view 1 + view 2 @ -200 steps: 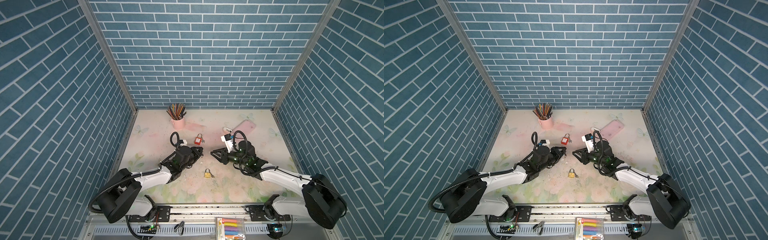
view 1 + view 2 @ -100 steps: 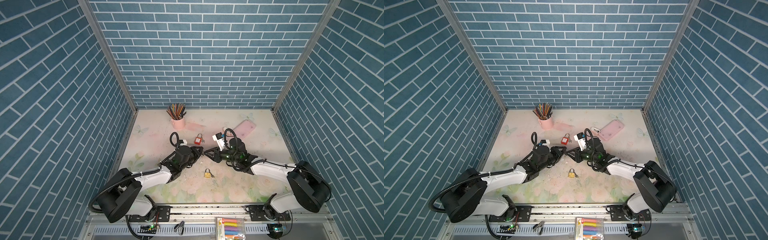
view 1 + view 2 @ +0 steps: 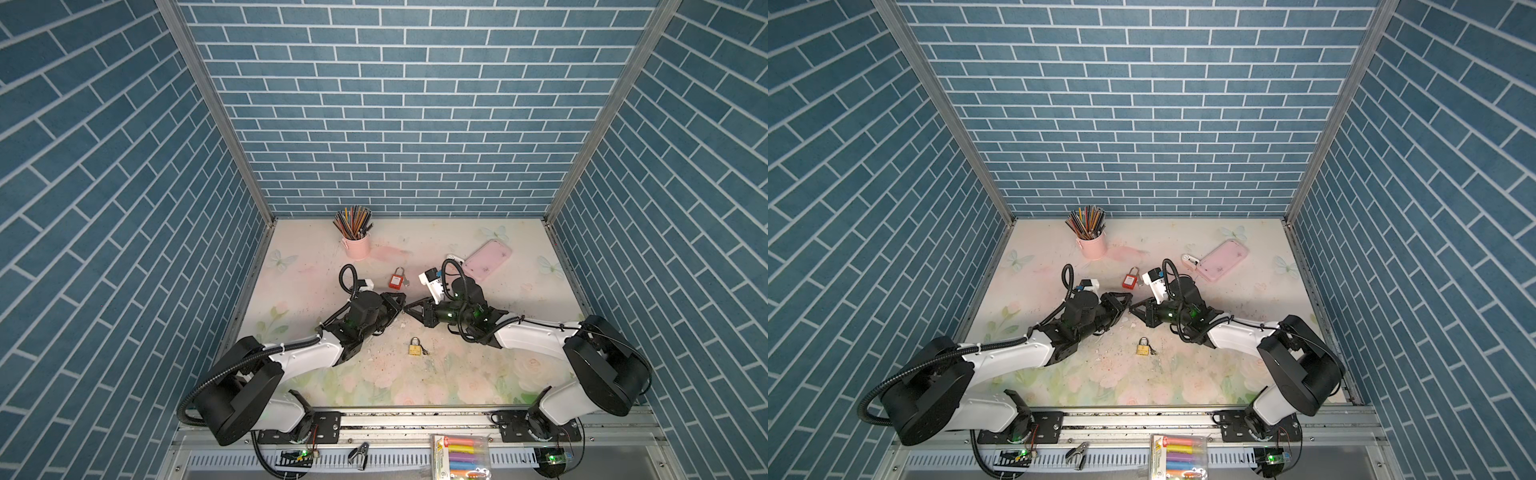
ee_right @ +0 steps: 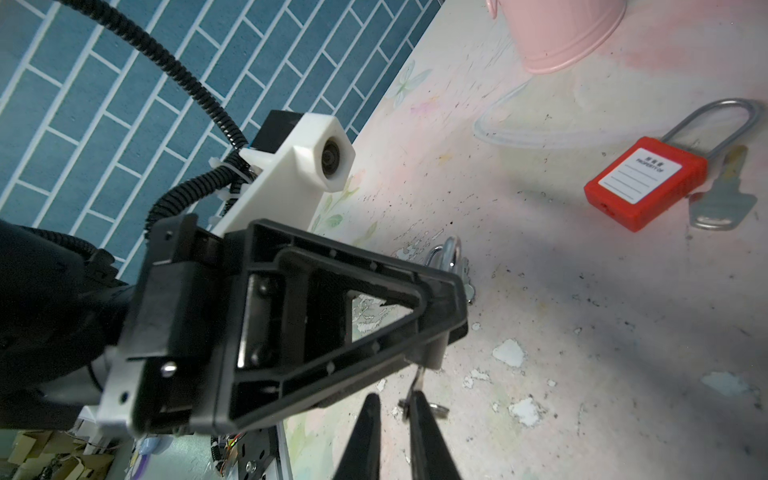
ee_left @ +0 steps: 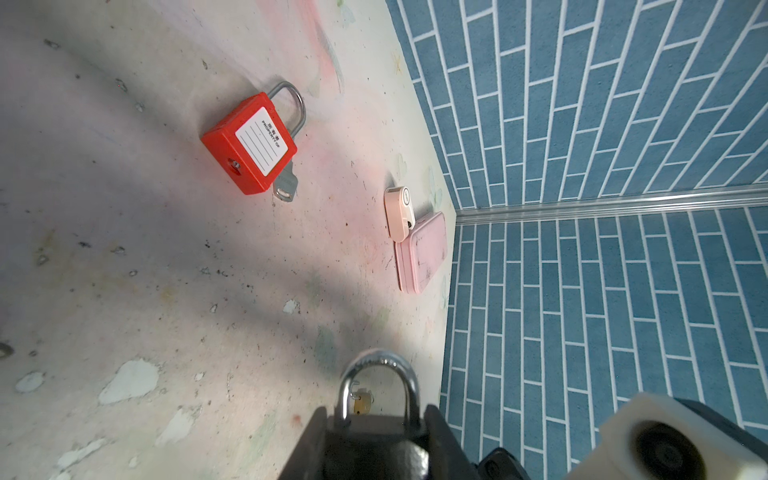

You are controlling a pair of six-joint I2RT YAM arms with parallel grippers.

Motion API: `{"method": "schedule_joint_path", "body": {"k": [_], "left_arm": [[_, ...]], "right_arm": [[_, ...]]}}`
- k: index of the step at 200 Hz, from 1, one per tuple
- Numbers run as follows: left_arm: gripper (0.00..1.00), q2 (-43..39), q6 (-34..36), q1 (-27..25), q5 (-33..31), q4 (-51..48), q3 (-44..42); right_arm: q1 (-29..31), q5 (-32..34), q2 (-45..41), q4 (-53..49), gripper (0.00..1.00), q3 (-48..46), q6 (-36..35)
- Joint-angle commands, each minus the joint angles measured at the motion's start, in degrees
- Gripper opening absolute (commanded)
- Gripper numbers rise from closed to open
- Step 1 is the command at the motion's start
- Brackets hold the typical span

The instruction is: Lock with the key

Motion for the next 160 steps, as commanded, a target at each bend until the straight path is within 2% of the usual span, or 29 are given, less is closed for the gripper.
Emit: {"method": "schedule_joint_path", "body": {"k": [1, 96, 160], "left_arm": [[0.0, 0.0, -0.1, 0.4, -0.4, 1.8, 0.6], [0.0, 0.5, -0.1, 0.6, 0.4, 2.1, 0.9], [0.0, 0.6, 2.4, 2.1, 0.8, -0.7, 2.8]], "right_arm": [[0.6, 0.0, 1.2, 0.2, 0.14, 2.2, -0.3], [0.8, 0.4, 2.4, -0.5, 0.0, 3.5, -0.9], [1.6, 0.1, 1.6, -2.6, 0.0, 3.2, -3.5]]}}
